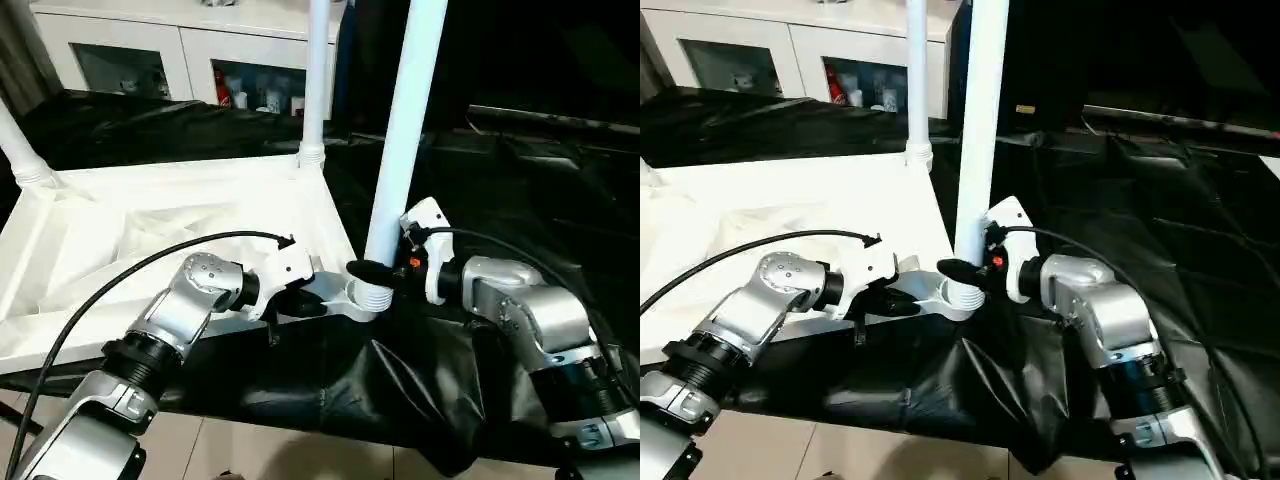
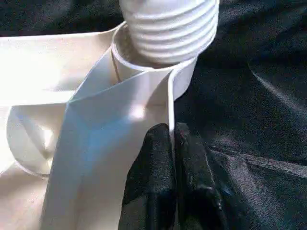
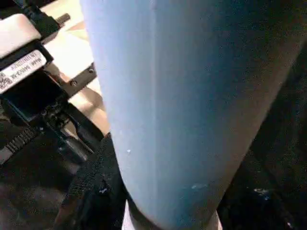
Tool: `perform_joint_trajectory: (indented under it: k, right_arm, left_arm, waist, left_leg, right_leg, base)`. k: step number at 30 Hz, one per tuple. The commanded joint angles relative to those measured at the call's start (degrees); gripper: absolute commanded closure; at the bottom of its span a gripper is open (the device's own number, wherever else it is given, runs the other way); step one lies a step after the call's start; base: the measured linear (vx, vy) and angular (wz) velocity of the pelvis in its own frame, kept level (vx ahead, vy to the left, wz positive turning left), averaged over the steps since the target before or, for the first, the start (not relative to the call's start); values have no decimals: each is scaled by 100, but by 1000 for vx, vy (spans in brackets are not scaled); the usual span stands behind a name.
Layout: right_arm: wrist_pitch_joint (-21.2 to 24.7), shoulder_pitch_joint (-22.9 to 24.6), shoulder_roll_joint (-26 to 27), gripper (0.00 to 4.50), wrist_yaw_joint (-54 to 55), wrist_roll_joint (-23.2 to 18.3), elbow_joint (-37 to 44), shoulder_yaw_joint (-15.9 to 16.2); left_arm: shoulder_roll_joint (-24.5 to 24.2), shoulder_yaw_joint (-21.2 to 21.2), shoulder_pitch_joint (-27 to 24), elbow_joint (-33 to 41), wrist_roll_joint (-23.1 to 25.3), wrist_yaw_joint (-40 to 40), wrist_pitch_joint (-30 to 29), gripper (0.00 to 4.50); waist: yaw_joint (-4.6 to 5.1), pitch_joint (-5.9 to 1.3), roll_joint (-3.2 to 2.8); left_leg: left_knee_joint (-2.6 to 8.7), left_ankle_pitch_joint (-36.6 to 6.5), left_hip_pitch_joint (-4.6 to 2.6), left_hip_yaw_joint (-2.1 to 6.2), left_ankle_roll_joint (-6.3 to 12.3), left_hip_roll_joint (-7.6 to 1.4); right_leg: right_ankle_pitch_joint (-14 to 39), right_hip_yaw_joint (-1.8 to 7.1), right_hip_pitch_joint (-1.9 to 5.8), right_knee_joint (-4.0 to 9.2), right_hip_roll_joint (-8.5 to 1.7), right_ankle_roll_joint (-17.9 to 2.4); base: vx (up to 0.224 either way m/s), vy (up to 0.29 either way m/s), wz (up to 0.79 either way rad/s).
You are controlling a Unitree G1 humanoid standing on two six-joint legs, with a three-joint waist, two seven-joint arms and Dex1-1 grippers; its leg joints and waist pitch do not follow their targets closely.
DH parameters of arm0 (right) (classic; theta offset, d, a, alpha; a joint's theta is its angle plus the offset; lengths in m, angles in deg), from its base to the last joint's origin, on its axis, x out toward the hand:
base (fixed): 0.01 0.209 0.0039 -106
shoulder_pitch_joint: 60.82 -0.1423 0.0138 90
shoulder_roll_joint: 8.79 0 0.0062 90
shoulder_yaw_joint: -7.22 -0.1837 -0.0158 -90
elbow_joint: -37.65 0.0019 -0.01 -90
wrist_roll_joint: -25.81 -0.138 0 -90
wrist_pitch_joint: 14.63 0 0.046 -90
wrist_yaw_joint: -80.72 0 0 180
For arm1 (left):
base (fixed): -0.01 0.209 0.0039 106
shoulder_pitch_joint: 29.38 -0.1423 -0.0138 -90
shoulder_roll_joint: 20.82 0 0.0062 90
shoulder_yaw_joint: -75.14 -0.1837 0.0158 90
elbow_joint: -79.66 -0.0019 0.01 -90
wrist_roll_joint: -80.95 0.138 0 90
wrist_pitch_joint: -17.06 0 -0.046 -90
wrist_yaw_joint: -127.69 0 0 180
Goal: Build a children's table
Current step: Insert table leg to table base
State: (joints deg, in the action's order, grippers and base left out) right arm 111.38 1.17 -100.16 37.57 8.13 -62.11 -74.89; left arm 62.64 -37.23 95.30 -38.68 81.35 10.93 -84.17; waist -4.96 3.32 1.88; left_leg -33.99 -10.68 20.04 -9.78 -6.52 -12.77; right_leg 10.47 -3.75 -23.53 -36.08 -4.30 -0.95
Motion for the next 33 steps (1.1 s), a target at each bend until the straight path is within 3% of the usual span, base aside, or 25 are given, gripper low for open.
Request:
perform_joint_trajectory:
  k: [1,7,10,13,18,20,21,23,25,33]
  right_arm:
    - [-79,-29,29,259,93,16,-220,-69]
    - [-521,-98,200,259,130,84,-688,-148]
    - [-620,-20,242,259,138,37,-830,-260]
    - [-682,152,235,259,47,-48,-871,-344]
    - [-907,479,248,259,32,-199,-888,-566]
    - [-1056,654,267,259,67,-227,-897,-675]
    - [-1092,765,273,259,95,-218,-865,-694]
    - [-1132,899,262,259,110,-153,-787,-632]
    - [-1132,899,262,259,110,-153,-787,-632]
    - [-1152,962,229,259,101,113,-417,-124]
  left_arm:
    - [-40,-59,54,-88,152,25,11,450]
    - [-19,-54,58,-139,157,19,37,450]
    - [-11,-38,54,-134,145,8,28,450]
    - [-10,-31,72,-156,156,-10,43,450]
    - [-5,-12,101,-203,162,-36,74,450]
    - [-1,-4,115,-231,167,-57,95,450]
    - [-2,-8,125,-247,176,-62,111,450]
    - [-3,-12,140,-268,182,-58,126,450]
    - [-3,-12,140,-268,182,-58,126,450]
    - [35,-17,201,-357,234,-62,168,450]
  waist:
    - [6,-382,-64]
    - [10,-382,-58]
    - [17,-370,-55]
    - [12,-371,-59]
    - [-2,-379,-95]
    - [4,-386,-79]
    - [-1,-381,-118]
    - [-6,-380,-94]
    - [2,-376,-110]
    - [0,-371,-114]
  left_leg:
    - [405,-1219,-5,-28,-132,2]
    - [410,-1186,4,-25,-118,-4]
    - [416,-1289,-3,-26,-106,0]
    - [415,-1334,-13,-26,-96,-4]
    - [421,-1293,-6,-24,-78,-6]
    - [421,-1295,-5,-23,-58,-6]
    - [423,-1326,-13,-26,-57,-8]
    - [431,-1369,-11,-21,-49,-4]
    - [435,-1408,-11,-18,-48,-3]
    - [449,-1416,-8,-14,-48,-3]
  right_leg:
    - [1616,251,304,518,-303,-850]
    - [1448,249,317,491,-296,-908]
    - [1704,248,310,523,-305,-868]
    - [1791,252,301,541,-306,-817]
    - [1520,249,314,519,-301,-910]
    - [1525,246,321,523,-300,-912]
    - [1529,248,305,538,-300,-914]
    - [1580,240,319,540,-295,-906]
    - [1654,238,316,551,-293,-882]
    - [1875,238,305,573,-296,-775]
  base:
    - [0,0,0]
    - [0,0,0]
    - [0,0,0]
    - [0,0,0]
    - [0,0,0]
    - [0,0,0]
    - [0,0,0]
    - [0,0,0]
    - [0,0,0]
    - [0,0,0]
